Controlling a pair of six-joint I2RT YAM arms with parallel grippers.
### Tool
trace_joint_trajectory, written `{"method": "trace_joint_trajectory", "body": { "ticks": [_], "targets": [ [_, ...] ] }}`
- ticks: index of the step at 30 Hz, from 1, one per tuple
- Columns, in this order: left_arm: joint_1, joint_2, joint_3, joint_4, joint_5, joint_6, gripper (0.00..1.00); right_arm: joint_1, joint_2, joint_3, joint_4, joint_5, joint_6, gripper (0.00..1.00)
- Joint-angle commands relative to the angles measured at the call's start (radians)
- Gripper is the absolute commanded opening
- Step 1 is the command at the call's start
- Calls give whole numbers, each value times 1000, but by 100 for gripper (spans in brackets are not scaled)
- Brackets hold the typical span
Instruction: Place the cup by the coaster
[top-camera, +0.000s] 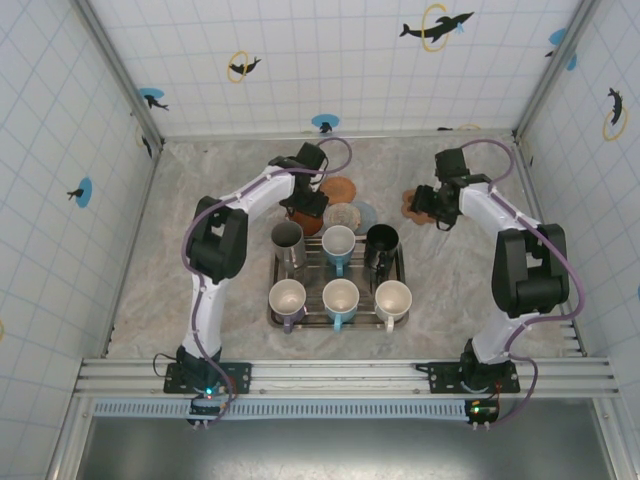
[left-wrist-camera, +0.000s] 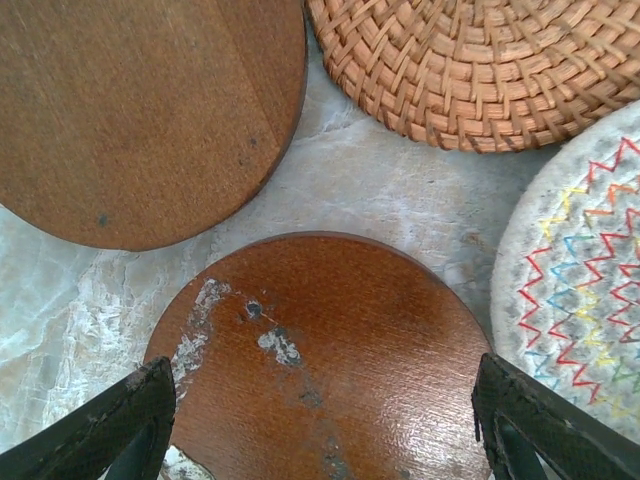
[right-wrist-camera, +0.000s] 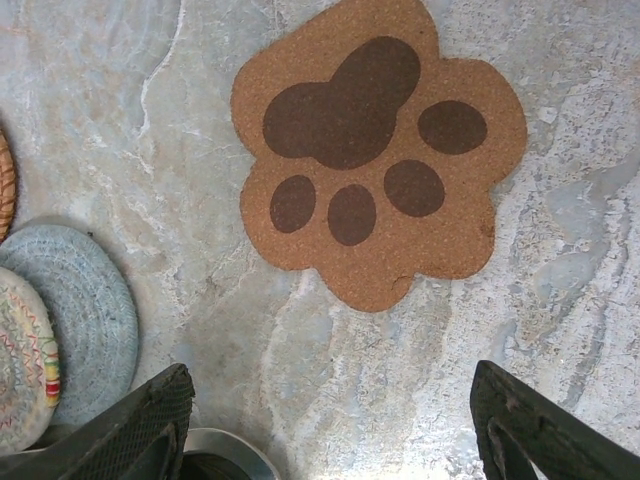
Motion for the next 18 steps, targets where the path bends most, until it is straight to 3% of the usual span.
{"method": "trace_joint_trajectory", "body": {
  "ticks": [1,18],
  "targets": [
    [5,25,24,-34,8,32,79,7,3,41,-11,3,-5,75],
    [4,67,33,-34,45,34,79,14,26,40,-2,-4,-2,76]
  ]
}}
